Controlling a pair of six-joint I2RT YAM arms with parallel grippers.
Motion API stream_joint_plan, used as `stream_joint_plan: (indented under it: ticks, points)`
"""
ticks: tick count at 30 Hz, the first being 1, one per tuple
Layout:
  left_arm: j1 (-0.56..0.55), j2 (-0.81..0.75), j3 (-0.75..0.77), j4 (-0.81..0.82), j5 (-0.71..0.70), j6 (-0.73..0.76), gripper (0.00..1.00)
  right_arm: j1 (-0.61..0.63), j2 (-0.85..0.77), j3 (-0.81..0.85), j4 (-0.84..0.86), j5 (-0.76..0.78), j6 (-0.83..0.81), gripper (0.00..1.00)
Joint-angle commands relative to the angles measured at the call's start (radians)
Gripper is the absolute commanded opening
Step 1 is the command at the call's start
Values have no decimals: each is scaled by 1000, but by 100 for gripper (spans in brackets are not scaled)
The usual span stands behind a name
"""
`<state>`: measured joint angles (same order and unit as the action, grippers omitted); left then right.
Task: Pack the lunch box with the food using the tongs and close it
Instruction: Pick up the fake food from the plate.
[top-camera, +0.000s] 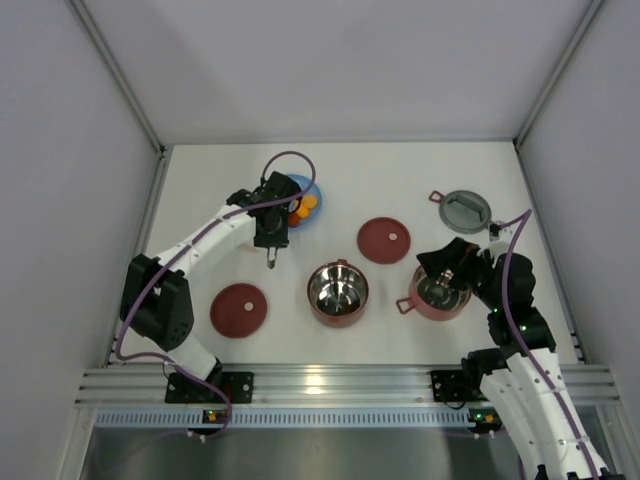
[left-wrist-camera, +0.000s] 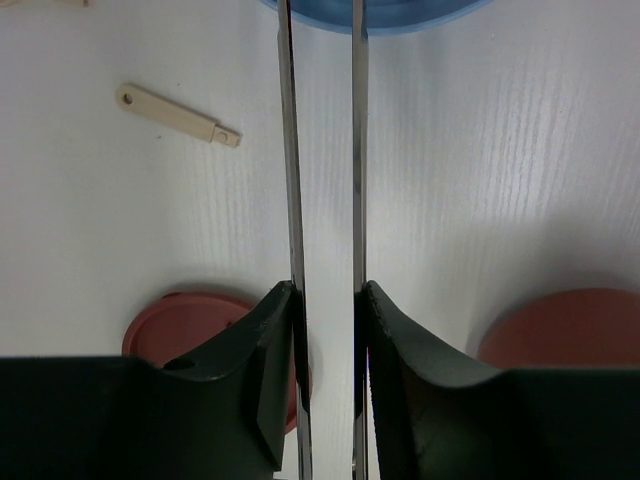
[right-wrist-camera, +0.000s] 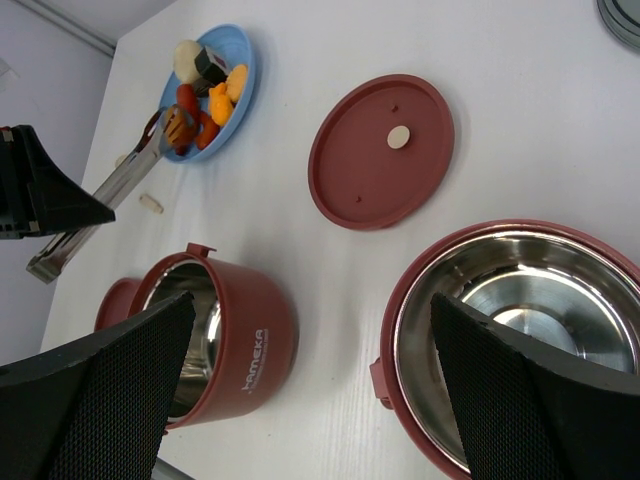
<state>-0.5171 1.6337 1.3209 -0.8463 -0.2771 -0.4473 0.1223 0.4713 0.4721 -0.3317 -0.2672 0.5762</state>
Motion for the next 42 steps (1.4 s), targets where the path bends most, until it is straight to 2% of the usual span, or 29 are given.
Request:
stream_joint_plan:
  ticks: [1, 6, 20, 29, 42]
  points:
    - [2, -20, 46, 3, -2, -7, 30, -13, -10, 16, 3, -4, -16, 99]
    - [2, -61, 61, -10, -10, -7, 23, -12, -10, 17, 6, -6, -12, 99]
    - [-21, -138, 153, -74, -74, 2, 17, -13, -7, 17, 16, -10, -3, 100]
    - [-29, -147, 163, -94, -83, 15, 17, -13, 6, 19, 23, -13, -1, 99]
    - [-29, -52, 144, -63, -63, 30, 20, -12, 12, 25, 19, -12, -7, 100]
